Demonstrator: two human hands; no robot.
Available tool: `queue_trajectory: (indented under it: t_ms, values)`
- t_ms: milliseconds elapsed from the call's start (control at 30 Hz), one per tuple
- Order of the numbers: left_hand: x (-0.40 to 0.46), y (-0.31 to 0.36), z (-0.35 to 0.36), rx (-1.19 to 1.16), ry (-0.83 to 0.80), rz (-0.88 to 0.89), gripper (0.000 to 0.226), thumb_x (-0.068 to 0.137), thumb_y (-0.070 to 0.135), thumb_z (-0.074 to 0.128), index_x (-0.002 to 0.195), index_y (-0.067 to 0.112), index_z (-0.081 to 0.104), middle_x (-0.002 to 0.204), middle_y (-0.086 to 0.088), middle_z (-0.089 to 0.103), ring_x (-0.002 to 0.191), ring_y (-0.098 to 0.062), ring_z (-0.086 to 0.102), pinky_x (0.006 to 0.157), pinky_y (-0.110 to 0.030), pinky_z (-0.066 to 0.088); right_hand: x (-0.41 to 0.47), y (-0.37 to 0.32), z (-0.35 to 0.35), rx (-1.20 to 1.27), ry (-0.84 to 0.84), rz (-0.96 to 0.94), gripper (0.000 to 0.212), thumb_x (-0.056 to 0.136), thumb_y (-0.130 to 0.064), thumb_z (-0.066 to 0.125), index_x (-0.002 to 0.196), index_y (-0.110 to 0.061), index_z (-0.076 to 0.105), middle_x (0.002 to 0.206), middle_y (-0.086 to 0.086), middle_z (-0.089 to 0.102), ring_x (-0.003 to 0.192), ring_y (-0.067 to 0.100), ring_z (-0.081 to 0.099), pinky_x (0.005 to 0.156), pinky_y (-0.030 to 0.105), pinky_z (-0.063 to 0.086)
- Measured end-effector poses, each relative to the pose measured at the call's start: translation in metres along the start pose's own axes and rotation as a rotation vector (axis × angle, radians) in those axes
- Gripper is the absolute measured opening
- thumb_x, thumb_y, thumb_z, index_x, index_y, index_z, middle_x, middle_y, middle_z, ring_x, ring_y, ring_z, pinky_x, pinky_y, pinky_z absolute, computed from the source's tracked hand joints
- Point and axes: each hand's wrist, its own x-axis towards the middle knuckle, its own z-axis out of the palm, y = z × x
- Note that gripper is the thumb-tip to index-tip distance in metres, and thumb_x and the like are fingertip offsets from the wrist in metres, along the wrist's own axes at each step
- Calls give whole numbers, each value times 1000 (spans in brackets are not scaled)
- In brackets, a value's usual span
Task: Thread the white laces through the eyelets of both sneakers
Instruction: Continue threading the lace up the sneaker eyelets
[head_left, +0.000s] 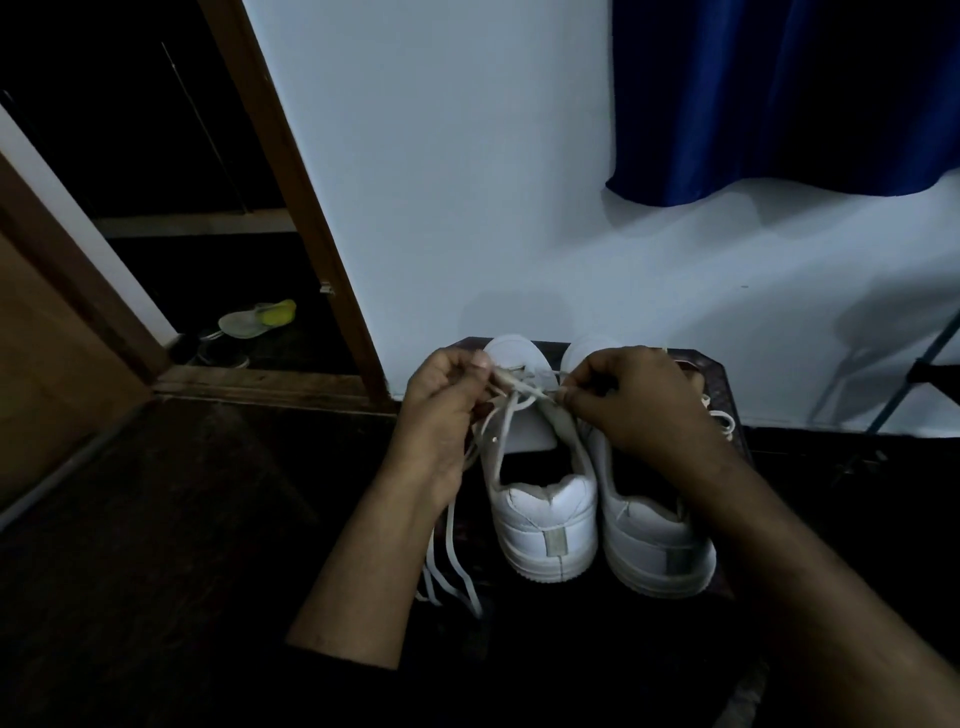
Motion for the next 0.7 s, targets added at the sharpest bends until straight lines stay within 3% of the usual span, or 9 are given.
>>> queue_trajectory:
  t_ms: [33,100,200,300,433,600,667,700]
  values:
    - [1,2,-1,-21,22,12,15,105,11,54,92,14,60,66,2,60,63,-12,54,65,-25,50,0,1,0,3,8,-1,14,78,-50,72,72,-39,67,70,-18,63,92,18,64,95,52,46]
    - [1,2,-5,174,15,163,12,106,18,55,95,15,58,63,7,55,61,-7,50,65,-23,46,0,3,1,33,25,-6,13,77,-49,75,74,-37,71,67,-18,63,86,16,64,93,53,48]
    - [-3,-5,-6,695,-131,505,12,95,40,68,100,29,65,91,10,65,89,-9,65,77,-29,51,0,4,2,56,27,-5,14,76,-51,76,73,-37,71,67,-17,65,83,15,66,92,52,49]
    - [-3,-13,-3,1048,-203,629,31,82,52,73,107,35,73,100,13,57,100,-13,62,83,-39,54,0,2,2,54,38,-24,15,78,-51,75,80,-36,76,72,-15,69,85,16,67,91,52,50]
    - [1,-14,-2,1106,-109,791,16,83,32,73,93,21,81,94,5,59,97,-20,59,81,-44,53,-2,1,3,72,46,-55,18,77,-53,75,82,-36,78,78,-12,73,88,17,68,91,51,50]
    - [-8,-11,4,1362,-25,930,12,92,26,62,88,19,71,97,5,57,97,-20,57,79,-40,45,-3,0,3,66,56,-48,36,67,-66,63,82,-38,78,77,-13,73,87,17,67,89,51,50]
    - [-7,-11,7,1115,73,864,13,95,21,53,91,16,65,97,4,59,94,-16,59,80,-36,46,-2,0,2,55,58,-37,40,64,-69,57,81,-39,77,77,-13,72,89,18,66,90,51,49]
    - [-5,-7,6,834,152,761,13,99,19,50,92,15,61,93,4,63,91,-13,62,81,-34,48,-2,1,1,53,53,-33,38,65,-68,58,80,-39,77,77,-13,72,91,20,66,91,51,49]
